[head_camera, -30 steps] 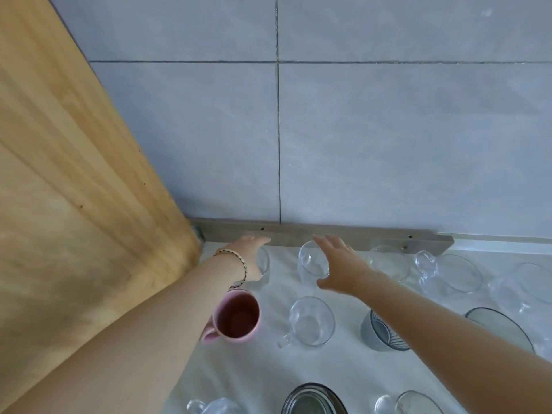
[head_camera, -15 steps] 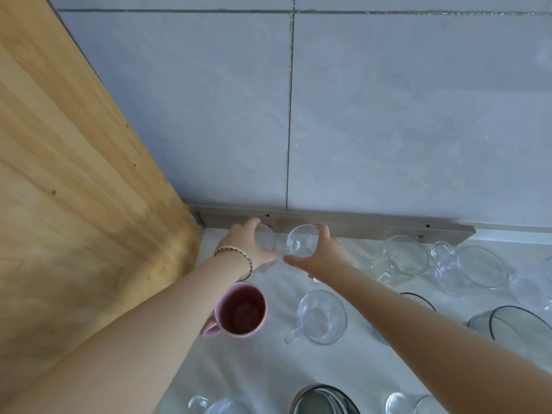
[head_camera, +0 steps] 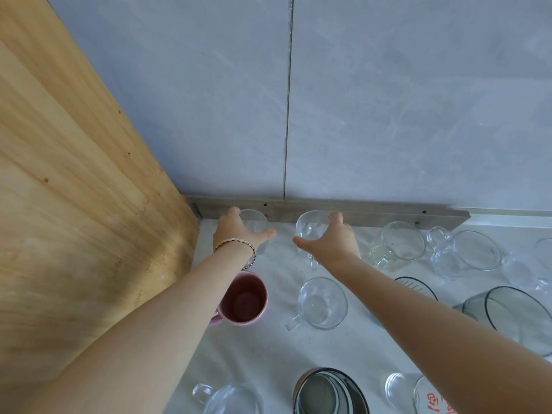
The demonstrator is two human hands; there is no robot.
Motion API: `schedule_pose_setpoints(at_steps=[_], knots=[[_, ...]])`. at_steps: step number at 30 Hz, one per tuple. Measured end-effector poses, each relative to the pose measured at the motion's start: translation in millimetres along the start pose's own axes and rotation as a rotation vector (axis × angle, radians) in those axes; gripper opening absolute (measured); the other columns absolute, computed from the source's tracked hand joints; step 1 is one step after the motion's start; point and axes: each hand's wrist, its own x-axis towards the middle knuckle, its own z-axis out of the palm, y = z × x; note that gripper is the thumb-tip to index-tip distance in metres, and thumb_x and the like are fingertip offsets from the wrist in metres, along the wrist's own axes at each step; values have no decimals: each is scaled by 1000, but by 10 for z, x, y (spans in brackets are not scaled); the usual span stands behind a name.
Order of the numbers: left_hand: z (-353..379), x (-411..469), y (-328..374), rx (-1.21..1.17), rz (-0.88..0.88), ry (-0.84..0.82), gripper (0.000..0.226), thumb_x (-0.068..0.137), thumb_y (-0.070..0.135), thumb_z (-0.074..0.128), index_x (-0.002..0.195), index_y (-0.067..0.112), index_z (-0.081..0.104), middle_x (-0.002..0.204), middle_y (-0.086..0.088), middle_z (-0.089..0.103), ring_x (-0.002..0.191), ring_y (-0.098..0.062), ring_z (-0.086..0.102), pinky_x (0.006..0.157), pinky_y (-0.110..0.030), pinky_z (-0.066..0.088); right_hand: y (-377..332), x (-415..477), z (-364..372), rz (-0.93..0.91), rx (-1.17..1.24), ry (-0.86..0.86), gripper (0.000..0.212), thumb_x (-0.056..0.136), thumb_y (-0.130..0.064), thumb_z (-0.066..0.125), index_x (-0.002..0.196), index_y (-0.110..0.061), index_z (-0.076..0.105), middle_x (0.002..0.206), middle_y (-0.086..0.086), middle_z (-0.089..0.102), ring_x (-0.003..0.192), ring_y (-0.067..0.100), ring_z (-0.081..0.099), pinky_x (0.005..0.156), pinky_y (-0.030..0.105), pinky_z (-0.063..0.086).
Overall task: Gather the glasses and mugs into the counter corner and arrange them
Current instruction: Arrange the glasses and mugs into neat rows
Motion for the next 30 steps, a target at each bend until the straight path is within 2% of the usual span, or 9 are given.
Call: schedule_pose_setpoints(at_steps=[3,8,13,16,18,21,24,27,30], knots=[[-20,45,-36,-12,-13,15,90,62,46,81,134,10,40,136,-9,50,125,-29,49,101,-38,44,28,-20,-12,-14,-23,-11,81,71,-40,77,134,-13,34,126,13,49,86,23,54,69,29,44],[-28,66,-55,-28,0,11,92,63,47,80,136,11,39,140,-7,48,128,-28,47,103,-38,42,19,-11,-54,-51,-73,-33,79,71,-40,78,133,-15,36,126,12,49,103,26,59,73,30,48],[-18,39,-60,-49,11,20,91,64,48,79,137,11,38,140,-8,47,128,-28,47,102,-39,43,-16,-23,-73,-43,-113,-41,78,71,-39,77,133,-14,35,126,12,47,89,23,56,76,33,52],[-20,-41,-26,-2,-27,-9,98,69,53,73,145,14,24,149,-11,33,135,-32,38,107,-44,39,-16,-84,-103,-31,-168,-51,86,74,-48,73,137,-10,29,131,14,45,108,29,58,77,34,49],[-4,-184,58,137,-28,68,96,75,59,63,148,17,16,154,-15,20,141,-35,24,111,-50,31,0,-150,-196,-40,-180,-15,91,75,-58,66,140,-8,27,135,14,42,117,32,54,80,35,47],[76,-414,241,266,212,211,84,83,55,53,147,12,20,156,-15,12,144,-32,14,116,-48,19,141,-211,-505,-134,-188,190,76,83,-59,55,140,-13,35,140,10,37,121,33,52,92,41,46],[235,-571,464,277,448,7,83,84,46,58,148,15,16,158,-10,8,144,-29,18,115,-39,26,457,-144,-892,-209,-235,286,59,85,-38,63,136,-14,45,144,10,32,132,31,38,103,42,39],[435,-631,639,314,393,-232,91,80,37,64,149,26,6,160,-3,-5,147,-29,13,112,-43,32,787,-65,-1133,-101,-312,76,82,79,-35,72,147,-19,28,153,8,20,139,34,25,112,44,28],[555,-610,713,304,299,-256,89,82,30,63,149,27,4,160,1,-1,145,-30,18,109,-44,34,929,-57,-1164,-72,-285,-72,101,72,-40,78,150,-24,16,155,7,20,141,29,26,113,43,28]])
